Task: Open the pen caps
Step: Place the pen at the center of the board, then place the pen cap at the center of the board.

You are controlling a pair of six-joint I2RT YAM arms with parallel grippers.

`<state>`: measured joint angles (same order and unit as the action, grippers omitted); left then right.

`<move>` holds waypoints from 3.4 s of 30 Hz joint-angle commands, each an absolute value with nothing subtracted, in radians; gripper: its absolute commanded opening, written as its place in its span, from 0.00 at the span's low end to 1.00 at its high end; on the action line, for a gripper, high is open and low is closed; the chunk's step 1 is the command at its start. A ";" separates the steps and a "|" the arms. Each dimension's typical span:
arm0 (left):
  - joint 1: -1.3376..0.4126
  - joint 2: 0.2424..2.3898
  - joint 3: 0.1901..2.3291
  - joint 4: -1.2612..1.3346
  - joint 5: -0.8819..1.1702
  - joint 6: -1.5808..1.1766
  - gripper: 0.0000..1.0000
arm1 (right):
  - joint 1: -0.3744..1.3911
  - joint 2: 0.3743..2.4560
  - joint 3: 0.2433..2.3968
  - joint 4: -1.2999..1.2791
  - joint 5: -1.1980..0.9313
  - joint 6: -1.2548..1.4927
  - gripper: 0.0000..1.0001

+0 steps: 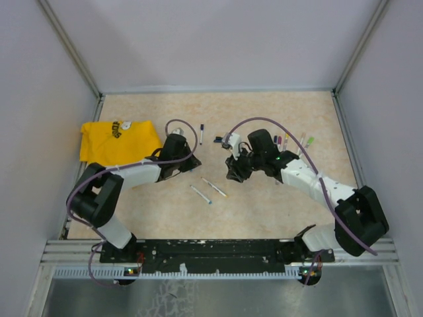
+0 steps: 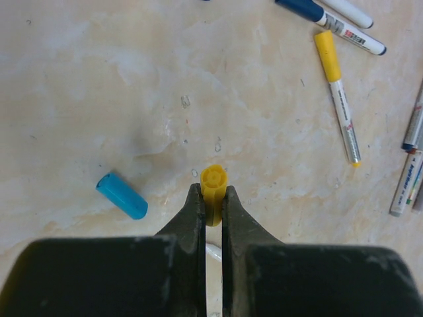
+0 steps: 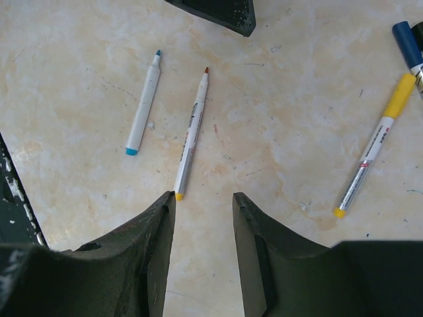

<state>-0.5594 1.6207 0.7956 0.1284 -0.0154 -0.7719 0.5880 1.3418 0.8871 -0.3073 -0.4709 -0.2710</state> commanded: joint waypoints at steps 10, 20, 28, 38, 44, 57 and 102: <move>-0.569 1.756 0.924 0.006 -0.104 -0.733 0.09 | 0.568 1.290 0.924 -0.282 -0.484 -0.285 0.40; -0.574 1.750 0.913 -0.067 -0.184 -0.712 0.26 | 0.568 1.289 0.922 -0.279 -0.483 -0.281 0.40; -0.587 1.743 0.928 -0.102 -0.221 -0.703 0.30 | 0.566 1.287 0.923 -0.278 -0.482 -0.279 0.40; -0.591 1.674 0.962 -0.088 -0.198 -0.603 0.37 | 0.562 1.282 0.922 -0.280 -0.487 -0.277 0.40; -0.586 1.656 1.017 -0.078 -0.222 -0.478 0.54 | 0.555 1.271 0.921 -0.283 -0.497 -0.282 0.40; -0.545 1.694 1.077 0.076 -0.098 -0.199 0.88 | 0.546 1.258 0.923 -0.294 -0.521 -0.300 0.40; -0.497 2.181 1.650 -0.276 -0.040 -0.076 0.71 | 0.536 1.256 0.923 -0.304 -0.537 -0.310 0.40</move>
<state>-0.4999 2.1407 1.5822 -0.2268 -0.0116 -0.0998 0.5468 1.2911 0.8871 -0.3233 -0.5224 -0.2958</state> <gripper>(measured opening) 0.731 0.399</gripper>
